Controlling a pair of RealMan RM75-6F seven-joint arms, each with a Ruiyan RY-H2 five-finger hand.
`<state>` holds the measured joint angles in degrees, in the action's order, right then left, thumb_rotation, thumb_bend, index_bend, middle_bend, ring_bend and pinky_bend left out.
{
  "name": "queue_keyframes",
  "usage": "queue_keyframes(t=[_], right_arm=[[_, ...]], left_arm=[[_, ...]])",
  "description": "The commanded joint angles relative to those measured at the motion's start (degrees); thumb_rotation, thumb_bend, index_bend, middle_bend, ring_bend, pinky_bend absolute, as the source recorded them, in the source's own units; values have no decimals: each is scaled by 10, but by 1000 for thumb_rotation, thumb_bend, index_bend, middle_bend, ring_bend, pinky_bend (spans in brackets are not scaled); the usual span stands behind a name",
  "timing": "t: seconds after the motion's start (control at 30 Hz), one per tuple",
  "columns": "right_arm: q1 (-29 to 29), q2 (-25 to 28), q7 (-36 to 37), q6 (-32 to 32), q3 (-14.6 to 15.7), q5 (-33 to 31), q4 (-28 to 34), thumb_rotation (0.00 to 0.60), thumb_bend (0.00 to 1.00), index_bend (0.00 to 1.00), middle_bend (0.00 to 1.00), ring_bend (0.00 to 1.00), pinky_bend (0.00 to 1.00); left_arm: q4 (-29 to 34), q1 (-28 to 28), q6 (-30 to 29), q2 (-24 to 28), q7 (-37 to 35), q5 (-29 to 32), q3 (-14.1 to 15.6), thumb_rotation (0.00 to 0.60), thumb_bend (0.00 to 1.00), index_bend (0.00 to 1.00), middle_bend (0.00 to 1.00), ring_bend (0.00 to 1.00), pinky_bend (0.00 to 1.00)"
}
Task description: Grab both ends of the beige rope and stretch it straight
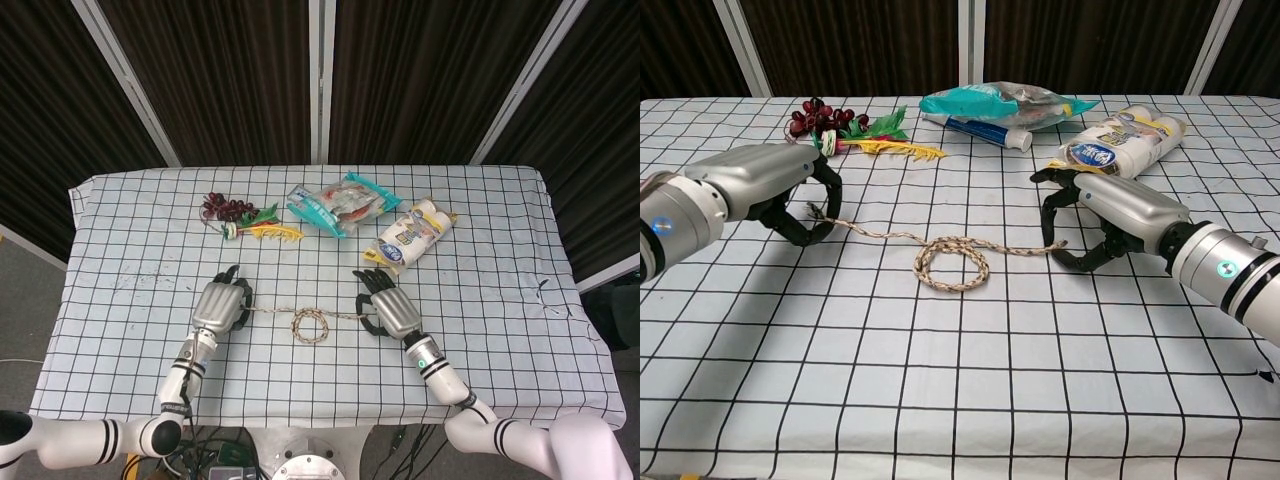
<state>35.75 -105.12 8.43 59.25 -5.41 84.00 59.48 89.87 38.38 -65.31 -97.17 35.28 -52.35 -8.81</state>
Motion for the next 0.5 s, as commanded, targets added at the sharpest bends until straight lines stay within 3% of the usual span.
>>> queue_keyframes(t=[0.03, 0.5], right_arm=[[0, -1, 1, 1, 0, 0, -1, 600, 322, 559, 66, 0, 0], [-6, 4, 8, 12, 0, 1, -4, 600, 322, 601, 74, 0, 0]], left_arm=[[0, 0, 0, 0, 0, 0, 0, 600, 445, 628, 320, 58, 197], [2, -4, -4, 7, -8, -2, -2, 600, 445, 628, 321, 58, 197]])
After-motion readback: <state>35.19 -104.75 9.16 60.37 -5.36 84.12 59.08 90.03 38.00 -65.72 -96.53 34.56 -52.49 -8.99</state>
